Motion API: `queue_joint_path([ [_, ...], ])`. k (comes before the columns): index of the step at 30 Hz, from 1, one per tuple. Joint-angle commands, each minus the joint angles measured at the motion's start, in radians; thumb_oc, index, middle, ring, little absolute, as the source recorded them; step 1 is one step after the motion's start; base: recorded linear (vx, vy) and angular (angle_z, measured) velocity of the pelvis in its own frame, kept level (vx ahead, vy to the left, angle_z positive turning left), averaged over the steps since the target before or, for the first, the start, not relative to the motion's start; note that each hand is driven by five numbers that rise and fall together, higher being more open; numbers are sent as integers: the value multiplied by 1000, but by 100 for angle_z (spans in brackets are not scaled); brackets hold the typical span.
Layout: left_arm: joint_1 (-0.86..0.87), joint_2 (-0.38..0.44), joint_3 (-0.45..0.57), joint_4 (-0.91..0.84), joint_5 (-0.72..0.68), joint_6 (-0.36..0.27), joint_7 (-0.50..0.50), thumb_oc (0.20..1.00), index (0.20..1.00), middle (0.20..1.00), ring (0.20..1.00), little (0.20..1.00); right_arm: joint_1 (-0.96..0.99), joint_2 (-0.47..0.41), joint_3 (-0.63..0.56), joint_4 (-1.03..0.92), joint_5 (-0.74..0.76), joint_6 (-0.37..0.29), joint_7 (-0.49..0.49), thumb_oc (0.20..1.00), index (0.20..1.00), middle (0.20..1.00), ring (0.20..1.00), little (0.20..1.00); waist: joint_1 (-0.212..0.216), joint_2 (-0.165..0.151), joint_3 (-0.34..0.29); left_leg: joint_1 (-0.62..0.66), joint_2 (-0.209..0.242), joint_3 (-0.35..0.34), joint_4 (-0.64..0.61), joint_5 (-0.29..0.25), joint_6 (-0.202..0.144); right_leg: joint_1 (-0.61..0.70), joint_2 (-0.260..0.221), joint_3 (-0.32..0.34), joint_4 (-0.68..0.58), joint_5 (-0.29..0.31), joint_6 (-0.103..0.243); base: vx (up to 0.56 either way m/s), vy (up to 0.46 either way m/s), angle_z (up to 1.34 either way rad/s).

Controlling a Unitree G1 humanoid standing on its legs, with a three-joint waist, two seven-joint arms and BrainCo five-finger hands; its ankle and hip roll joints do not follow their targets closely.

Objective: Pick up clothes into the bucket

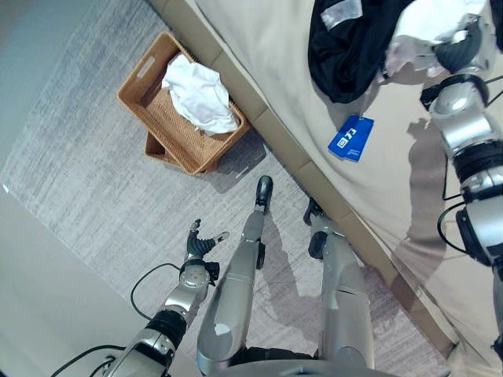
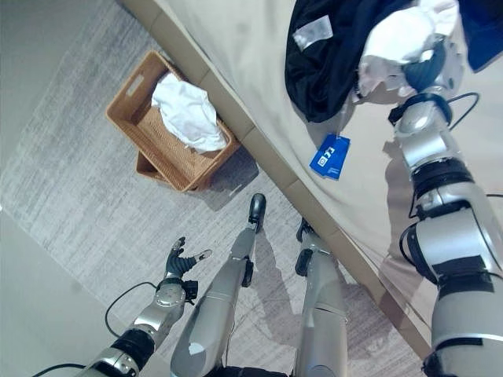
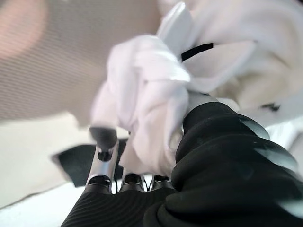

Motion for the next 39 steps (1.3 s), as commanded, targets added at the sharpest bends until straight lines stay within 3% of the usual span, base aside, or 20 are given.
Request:
queue_joint_path([
  [1,25,44,40,-24,48,-20,12,1000,1000,1000,1000,1000,28,-88,-74,-162,-3,-82,-85,200,200,200,200,200,-23,-61,2,128,48,31,77,-139,-1,152,4,7,-60,16,88,3,36,-12],
  [9,63,165,144,-328,120,-49,-37,1000,1000,1000,1000,1000,287,-164,-335,-438,-17,-105,-77,200,200,200,200,200,-58,-106,-18,342,31,64,79,-183,7,407,6,26,-168,57,102,8,48,-15],
  [12,72,241,202,-478,176,-52,-64,1000,1000,1000,1000,1000,396,-170,-414,-528,-18,-113,-30,200,200,200,200,200,-66,-131,-103,415,31,84,51,-203,10,489,25,41,-232,68,112,69,19,-19],
  [16,86,274,229,-566,188,-54,-109,1000,1000,1000,1000,1000,458,-163,-443,-580,-20,-114,20,200,200,200,200,200,-66,-147,-169,468,37,104,16,-200,9,545,38,49,-285,81,119,78,14,-22],
  [19,91,287,236,-618,192,-57,-144,1000,1000,1000,1000,1000,482,-157,-441,-609,-17,-118,59,200,200,200,200,200,-68,-154,-210,498,41,118,-4,-201,8,571,44,53,-309,86,124,68,15,-21],
  [23,100,314,199,-759,150,-70,-272,1000,1000,1000,1000,1000,532,-154,-413,-689,1,-128,177,200,200,200,200,200,-78,-166,-303,571,47,148,-25,-219,12,637,56,73,-344,87,134,115,23,-16],
  [28,71,324,138,-816,164,-59,-355,1000,1000,1000,1000,1000,565,-136,-359,-782,23,-130,307,200,200,200,200,200,-86,-171,-384,627,53,170,-35,-239,12,693,60,92,-367,81,138,105,19,-12],
  [33,0,322,55,-809,222,-46,-414,1000,1000,1000,1000,1000,577,-129,-275,-866,44,-123,435,200,200,200,200,200,-92,-168,-443,678,58,188,-54,-246,10,737,65,106,-392,84,141,67,10,-9],
  [39,-39,291,6,-792,250,-45,-437,1000,1000,1000,1000,1000,571,-106,-176,-938,53,-122,547,200,200,200,200,200,-89,-169,-470,705,61,196,-64,-246,8,767,69,110,-406,86,141,26,2,-7],
])
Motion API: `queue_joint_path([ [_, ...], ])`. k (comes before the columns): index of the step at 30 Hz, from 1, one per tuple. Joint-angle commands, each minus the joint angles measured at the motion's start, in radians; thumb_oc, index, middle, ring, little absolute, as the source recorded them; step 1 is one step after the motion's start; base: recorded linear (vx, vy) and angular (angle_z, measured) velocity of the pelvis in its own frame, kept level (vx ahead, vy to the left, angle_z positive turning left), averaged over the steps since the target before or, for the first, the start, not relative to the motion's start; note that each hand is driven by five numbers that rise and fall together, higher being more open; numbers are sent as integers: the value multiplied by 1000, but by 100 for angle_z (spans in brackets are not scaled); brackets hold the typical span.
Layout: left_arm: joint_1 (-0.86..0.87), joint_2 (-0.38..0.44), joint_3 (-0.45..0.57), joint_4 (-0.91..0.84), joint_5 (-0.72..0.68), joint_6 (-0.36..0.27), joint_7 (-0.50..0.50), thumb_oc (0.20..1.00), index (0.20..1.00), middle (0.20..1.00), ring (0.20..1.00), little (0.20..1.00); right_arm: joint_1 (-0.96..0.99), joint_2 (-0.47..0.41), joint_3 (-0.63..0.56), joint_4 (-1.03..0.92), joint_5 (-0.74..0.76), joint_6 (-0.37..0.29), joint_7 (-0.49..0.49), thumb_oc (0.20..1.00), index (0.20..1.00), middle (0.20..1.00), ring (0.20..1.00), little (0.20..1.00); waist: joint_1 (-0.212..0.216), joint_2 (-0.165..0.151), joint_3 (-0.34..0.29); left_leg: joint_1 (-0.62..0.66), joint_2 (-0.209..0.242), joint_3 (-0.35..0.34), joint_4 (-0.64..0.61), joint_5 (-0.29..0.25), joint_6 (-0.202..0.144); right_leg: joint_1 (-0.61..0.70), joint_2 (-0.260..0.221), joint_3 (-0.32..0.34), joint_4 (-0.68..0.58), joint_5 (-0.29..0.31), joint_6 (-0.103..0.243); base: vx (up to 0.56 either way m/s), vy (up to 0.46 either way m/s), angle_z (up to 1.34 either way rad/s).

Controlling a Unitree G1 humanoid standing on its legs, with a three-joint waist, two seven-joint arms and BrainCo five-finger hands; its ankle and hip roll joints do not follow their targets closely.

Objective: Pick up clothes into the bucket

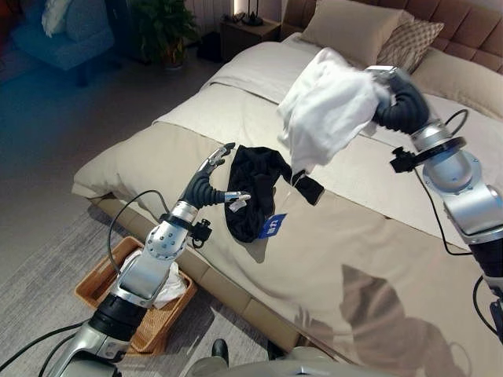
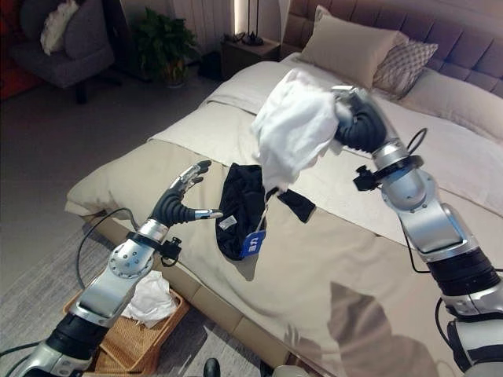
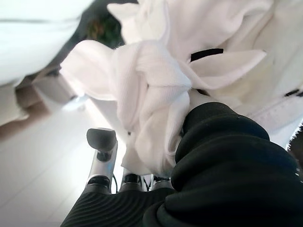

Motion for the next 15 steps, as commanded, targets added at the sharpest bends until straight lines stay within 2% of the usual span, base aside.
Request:
queue_joint_path([
  [1,-42,-8,-48,10,52,-35,-8,1000,1000,1000,1000,1000,-9,28,12,-42,42,-38,42,200,200,200,200,200,14,-25,-93,-11,-21,16,25,-76,33,-46,-68,-22,60,2,87,0,0,0],
  [11,-72,-34,-90,6,81,-38,-30,1000,1000,1000,1000,1000,-9,77,151,-90,75,-23,169,200,200,200,200,200,31,-33,-109,8,-17,4,16,-70,29,-16,-69,-42,48,3,85,-1,-2,1],
  [15,-65,-35,-95,7,88,-33,-45,1000,1000,1000,1000,1000,-5,81,164,-95,69,-14,190,200,200,200,200,200,38,-40,-111,4,-19,-6,18,-57,27,-7,-74,-61,46,10,82,-11,-10,11],
])
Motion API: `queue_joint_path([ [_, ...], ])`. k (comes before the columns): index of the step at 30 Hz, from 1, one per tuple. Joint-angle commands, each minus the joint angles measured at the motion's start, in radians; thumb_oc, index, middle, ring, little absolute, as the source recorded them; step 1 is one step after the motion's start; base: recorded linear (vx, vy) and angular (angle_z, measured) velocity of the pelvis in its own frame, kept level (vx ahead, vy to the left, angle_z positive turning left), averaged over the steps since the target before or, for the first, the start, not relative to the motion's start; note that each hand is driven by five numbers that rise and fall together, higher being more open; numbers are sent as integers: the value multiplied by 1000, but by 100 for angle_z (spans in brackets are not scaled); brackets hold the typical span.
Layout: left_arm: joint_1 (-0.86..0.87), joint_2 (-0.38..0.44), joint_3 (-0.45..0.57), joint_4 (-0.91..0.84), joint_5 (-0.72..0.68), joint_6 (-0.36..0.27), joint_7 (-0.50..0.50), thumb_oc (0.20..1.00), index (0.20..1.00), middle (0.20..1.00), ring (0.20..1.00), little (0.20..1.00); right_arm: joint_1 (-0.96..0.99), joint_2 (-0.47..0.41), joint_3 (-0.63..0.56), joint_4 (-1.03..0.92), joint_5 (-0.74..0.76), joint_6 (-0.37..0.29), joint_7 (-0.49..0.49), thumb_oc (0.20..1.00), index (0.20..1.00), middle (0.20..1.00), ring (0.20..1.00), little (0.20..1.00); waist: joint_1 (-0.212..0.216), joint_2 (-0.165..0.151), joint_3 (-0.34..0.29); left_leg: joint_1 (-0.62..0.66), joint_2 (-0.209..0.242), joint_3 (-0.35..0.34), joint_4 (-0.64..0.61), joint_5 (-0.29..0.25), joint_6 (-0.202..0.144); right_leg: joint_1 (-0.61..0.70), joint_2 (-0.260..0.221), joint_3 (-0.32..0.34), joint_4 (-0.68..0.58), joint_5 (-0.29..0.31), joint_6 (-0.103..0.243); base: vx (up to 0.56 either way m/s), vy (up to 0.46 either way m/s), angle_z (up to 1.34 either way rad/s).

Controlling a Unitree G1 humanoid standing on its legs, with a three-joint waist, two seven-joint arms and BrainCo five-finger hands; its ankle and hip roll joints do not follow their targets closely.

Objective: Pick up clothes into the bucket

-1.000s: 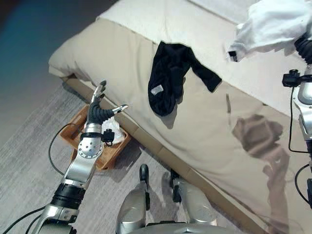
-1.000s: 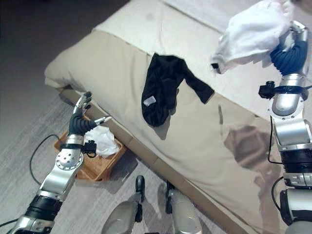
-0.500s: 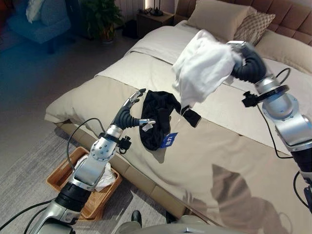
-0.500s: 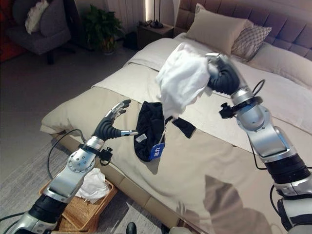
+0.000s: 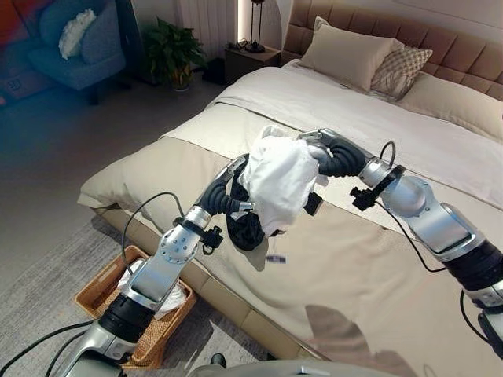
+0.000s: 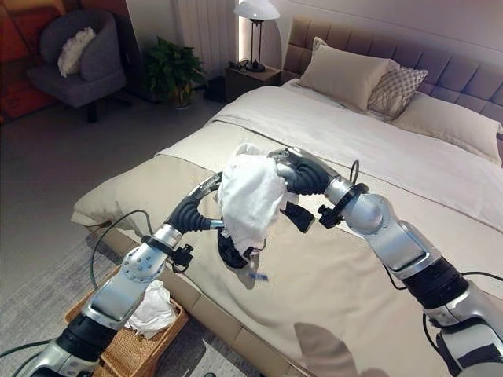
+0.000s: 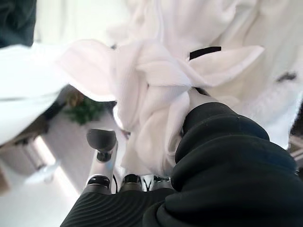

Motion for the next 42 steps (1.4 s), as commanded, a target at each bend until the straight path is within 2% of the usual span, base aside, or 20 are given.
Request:
queue_joint_path([
  [1,-59,-8,-27,5,54,-31,-3,1000,1000,1000,1000,1000,-14,30,-21,-39,52,-17,2,200,200,200,200,200,35,-34,-75,1,-15,15,15,-65,26,-26,-70,-49,59,-4,80,30,-4,13],
  [9,-64,-25,-52,18,79,-31,-11,1000,1000,1000,1000,1000,-17,73,6,-64,159,2,43,200,200,200,200,200,45,-37,-75,2,-16,-5,14,-59,23,-15,-75,-69,60,-6,78,-11,-2,10],
  [16,-90,-34,-73,25,93,-30,-8,1000,1000,1000,1000,1000,-9,117,17,-100,310,3,60,200,200,200,200,200,42,-33,-73,1,-15,-11,14,-56,23,-12,-78,-77,58,-6,76,-4,-1,6],
  [26,-136,-58,-113,30,40,-32,-23,1000,1000,1000,1000,1000,-13,142,69,-101,453,29,83,200,200,200,200,200,40,-34,-64,3,-12,-2,17,-49,20,-8,-75,-77,51,3,73,8,-2,0],
  [27,-142,-58,-116,31,25,-32,-28,564,564,564,564,564,-21,132,69,-106,448,27,84,200,200,200,200,200,39,-34,-64,4,-11,-2,17,-48,19,-7,-75,-77,49,5,73,0,0,0],
  [28,-148,-61,-121,31,10,-33,-31,256,256,256,256,256,-24,129,70,-105,448,24,78,200,200,200,200,200,39,-31,-65,11,-8,-2,13,-56,17,-2,-72,-77,46,-2,75,43,-6,0],
  [29,-151,-63,-124,30,-4,-36,-30,200,200,200,200,200,-22,129,67,-105,452,22,76,200,200,200,200,200,38,-31,-65,11,-8,-2,12,-55,16,-1,-71,-78,45,-2,75,39,0,0],
  [42,-131,-64,-130,30,-74,-47,-31,200,200,200,200,200,33,110,-6,-65,447,-1,21,200,200,200,200,200,34,-29,-60,-3,-12,2,9,-50,14,-5,-81,-91,39,6,82,0,0,0],
])
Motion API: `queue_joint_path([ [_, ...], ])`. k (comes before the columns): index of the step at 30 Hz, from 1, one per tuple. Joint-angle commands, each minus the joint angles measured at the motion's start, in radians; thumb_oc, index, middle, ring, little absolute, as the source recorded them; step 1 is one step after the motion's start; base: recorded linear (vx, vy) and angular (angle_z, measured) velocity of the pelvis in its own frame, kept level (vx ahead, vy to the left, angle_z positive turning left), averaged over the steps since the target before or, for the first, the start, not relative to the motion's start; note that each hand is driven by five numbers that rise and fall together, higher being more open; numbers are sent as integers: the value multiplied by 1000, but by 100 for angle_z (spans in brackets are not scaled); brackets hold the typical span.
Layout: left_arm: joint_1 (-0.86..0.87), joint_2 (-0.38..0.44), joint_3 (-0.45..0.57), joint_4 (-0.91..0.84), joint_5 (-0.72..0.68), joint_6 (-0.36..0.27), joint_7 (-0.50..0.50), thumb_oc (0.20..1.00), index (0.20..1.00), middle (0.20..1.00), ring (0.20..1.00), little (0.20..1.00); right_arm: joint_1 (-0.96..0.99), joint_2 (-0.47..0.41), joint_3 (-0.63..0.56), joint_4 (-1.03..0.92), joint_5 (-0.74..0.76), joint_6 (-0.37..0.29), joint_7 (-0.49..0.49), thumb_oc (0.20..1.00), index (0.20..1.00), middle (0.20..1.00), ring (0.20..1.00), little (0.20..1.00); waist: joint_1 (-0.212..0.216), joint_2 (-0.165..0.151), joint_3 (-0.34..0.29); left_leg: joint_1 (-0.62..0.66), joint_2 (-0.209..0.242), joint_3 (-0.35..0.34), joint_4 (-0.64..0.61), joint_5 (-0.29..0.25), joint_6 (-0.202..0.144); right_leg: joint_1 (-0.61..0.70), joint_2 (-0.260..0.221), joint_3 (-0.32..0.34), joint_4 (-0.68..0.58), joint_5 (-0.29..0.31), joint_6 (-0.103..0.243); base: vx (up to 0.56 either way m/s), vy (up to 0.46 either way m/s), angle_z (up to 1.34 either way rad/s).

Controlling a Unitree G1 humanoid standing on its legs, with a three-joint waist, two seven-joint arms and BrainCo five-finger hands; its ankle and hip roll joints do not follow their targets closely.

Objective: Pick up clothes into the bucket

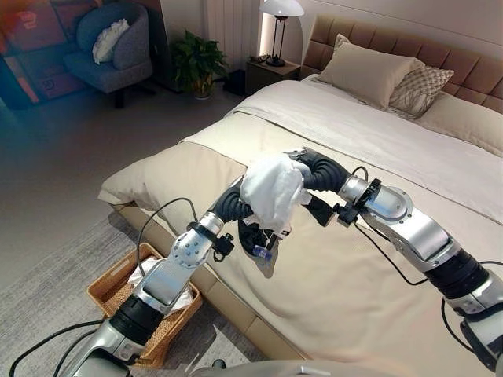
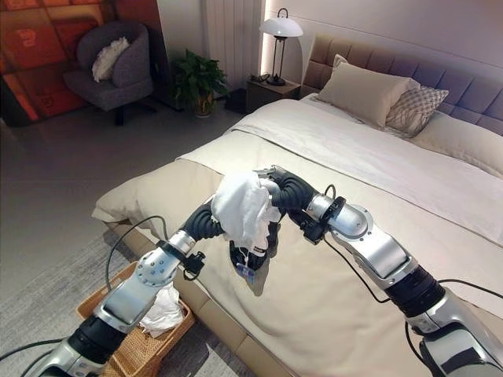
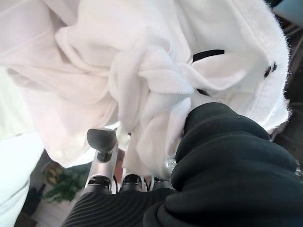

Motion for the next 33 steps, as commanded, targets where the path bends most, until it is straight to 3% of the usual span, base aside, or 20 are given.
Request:
queue_joint_path([
  [1,-118,-30,-46,2,-54,-63,-7,200,200,200,200,200,-13,20,-51,-63,42,-74,-40,200,200,200,200,200,8,-24,-36,-10,-1,39,10,-53,10,-32,-68,-44,47,8,83,0,0,0],
  [5,-103,-31,-32,-10,-79,-61,-7,200,200,200,200,200,11,26,-92,-40,4,-79,-69,200,200,200,200,200,6,-21,-35,-11,-3,40,11,-53,12,-34,-73,-44,46,12,86,0,0,0],
  [6,-98,-33,-28,-9,-83,-61,-5,200,200,200,200,200,21,32,-106,-36,-10,-80,-77,420,420,420,420,420,5,-21,-35,-11,-4,41,11,-54,13,-35,-75,-44,47,12,87,0,0,0],
  [7,-91,-34,-22,-8,-91,-59,-5,200,200,200,200,200,32,38,-121,-31,-19,-81,-87,1000,1000,1000,1000,1000,3,-20,-35,-11,-4,43,11,-54,13,-35,-76,-43,47,13,87,0,0,0],
  [13,-14,-46,31,-9,-179,-50,-8,200,200,200,200,200,73,53,-186,-21,-98,-79,-119,1000,1000,1000,1000,1000,1,-18,-36,-10,-9,53,12,-59,20,-41,-81,-35,53,15,91,0,0,0],
  [20,141,-52,176,2,-299,-37,9,200,200,200,200,200,138,35,-321,-5,-171,-84,-178,1000,1000,1000,1000,1000,4,-16,-31,-8,-14,61,19,-66,30,-48,-87,-17,64,16,93,4,11,-4],
  [26,288,-61,360,74,-304,-41,23,200,200,200,200,200,219,51,-440,30,-227,-85,-206,1000,1000,1000,1000,1000,16,-17,-27,-1,-19,65,31,-81,40,-51,-86,5,67,14,92,14,12,-10],
  [33,353,-51,573,305,-188,-37,100,200,200,200,200,200,372,177,-567,113,-301,-89,-246,1000,1000,1000,1000,1000,33,-16,10,-32,-24,61,51,-81,44,-78,-86,6,77,14,90,-13,15,-6],
])
